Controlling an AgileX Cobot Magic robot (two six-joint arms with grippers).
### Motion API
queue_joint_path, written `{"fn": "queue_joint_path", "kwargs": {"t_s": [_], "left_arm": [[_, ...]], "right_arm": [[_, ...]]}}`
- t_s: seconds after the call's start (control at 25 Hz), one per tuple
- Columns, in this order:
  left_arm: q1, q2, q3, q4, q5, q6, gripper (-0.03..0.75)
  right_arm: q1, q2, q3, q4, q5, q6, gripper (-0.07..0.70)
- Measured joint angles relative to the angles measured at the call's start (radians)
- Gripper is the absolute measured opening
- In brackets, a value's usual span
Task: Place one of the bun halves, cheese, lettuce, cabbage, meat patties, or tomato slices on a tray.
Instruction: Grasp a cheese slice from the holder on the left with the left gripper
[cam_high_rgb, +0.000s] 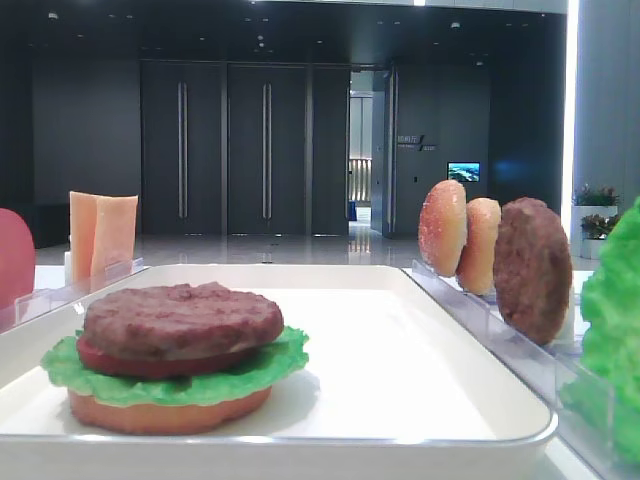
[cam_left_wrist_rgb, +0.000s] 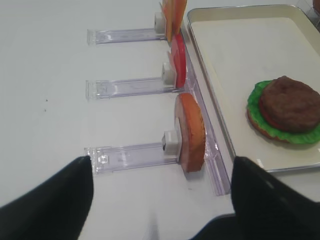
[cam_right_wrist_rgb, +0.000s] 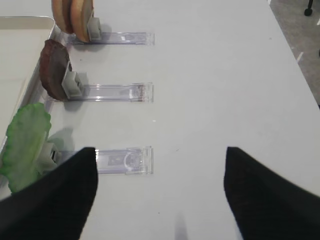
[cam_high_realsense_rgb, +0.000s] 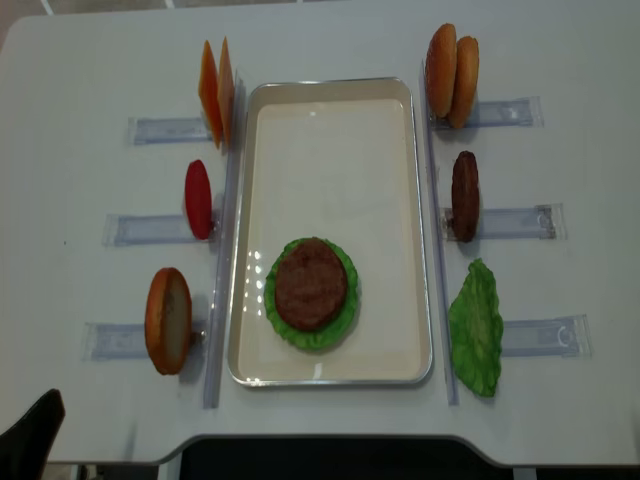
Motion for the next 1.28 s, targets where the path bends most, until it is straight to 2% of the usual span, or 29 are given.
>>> {"fn": "queue_joint_path", "kwargs": {"t_s": [0.32,0.44,0.6,0.84,1.28], "left_arm": [[0.0,0.0,0.0,0.0,0.0,-0.007,0.656],[0.0,0.0,-0.004,0.0,0.001,-0.011,0.632],[0.0,0.049,-0.06,0.0,0.021,-0.052,0.589],[0.0,0.324,-0.206,-0.001,0.058,-0.059,0.543],[0.0,0.93,-0.514,-0.007,0.079,-0.072,0.538]], "right_arm": [[0.0,0.0,0.0,0.0,0.0,0.0,0.501],[0.0,0.0,0.0,0.0,0.0,0.0,0.501],[0.0,0.0,0.0,0.0,-0.001,0.0,0.501],[0.0,0.0,0.0,0.0,-0.001,0.0,0.494],[0.0,0.0,0.0,0.0,-0.001,0.0,0.493]]}}
